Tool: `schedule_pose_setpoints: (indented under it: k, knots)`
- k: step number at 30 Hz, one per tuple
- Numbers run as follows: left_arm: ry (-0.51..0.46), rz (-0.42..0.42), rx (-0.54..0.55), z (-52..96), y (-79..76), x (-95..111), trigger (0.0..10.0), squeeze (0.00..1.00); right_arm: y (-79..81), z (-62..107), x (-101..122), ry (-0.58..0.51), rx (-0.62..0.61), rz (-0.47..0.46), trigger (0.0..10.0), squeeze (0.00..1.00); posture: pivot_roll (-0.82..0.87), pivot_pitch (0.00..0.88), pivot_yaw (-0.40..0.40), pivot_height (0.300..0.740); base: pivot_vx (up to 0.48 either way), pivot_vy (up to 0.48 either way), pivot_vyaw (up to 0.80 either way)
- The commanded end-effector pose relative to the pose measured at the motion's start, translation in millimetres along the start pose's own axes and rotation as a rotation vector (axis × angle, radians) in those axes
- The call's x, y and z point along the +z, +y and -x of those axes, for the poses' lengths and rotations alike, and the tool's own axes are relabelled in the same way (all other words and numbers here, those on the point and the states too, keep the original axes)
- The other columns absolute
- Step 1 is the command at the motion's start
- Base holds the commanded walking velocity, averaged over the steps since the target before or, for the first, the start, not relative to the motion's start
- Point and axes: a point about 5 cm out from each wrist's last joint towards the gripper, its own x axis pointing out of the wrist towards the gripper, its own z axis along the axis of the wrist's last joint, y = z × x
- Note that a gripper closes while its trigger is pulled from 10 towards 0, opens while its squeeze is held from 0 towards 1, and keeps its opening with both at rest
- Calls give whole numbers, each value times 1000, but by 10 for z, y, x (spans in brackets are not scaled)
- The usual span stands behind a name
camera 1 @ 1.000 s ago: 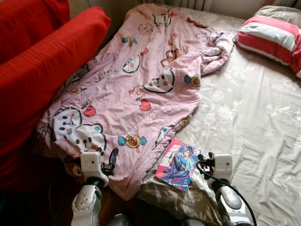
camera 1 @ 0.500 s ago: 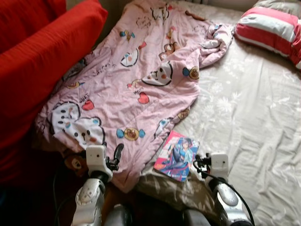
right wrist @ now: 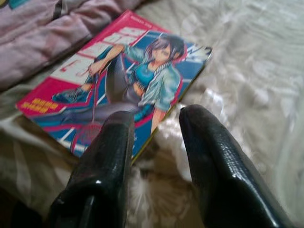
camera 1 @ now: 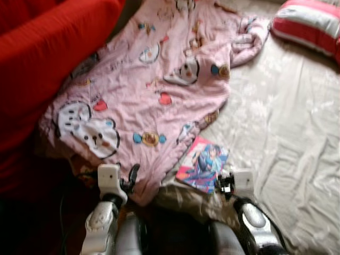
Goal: Clean up the room
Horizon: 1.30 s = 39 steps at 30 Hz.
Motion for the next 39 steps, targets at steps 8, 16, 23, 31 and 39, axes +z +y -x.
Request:
schedule_pose_setpoints:
  k: [8, 16, 23, 31, 39]
  knots:
    - [32, 4, 1, 45, -4, -55, 10000, 0, 7, -77, 98, 16, 6, 69, 10000, 1000, -47, 255, 47, 635, 0, 0, 0]
    - [44, 0, -5, 25, -13, -61, 10000, 0, -100, -129, 146, 72, -51, 128, 10000, 1000, -45, 261, 49, 635, 0, 0, 0]
    - [32, 3, 5, 27, 11, -27, 10000, 0, -171, -188, 339, -3, -79, 123, 10000, 431, -37, 268, 49, 635, 0, 0, 0]
    - [38, 2, 8, 34, 23, -41, 10000, 0, -253, -218, 444, -27, -157, 106, 10000, 0, -36, 274, 50, 635, 0, 0, 0]
    - [43, -1, 5, 38, 26, -42, 10000, 0, -379, -214, 466, -12, -218, 98, 10000, 0, -34, 281, 55, 635, 0, 0, 0]
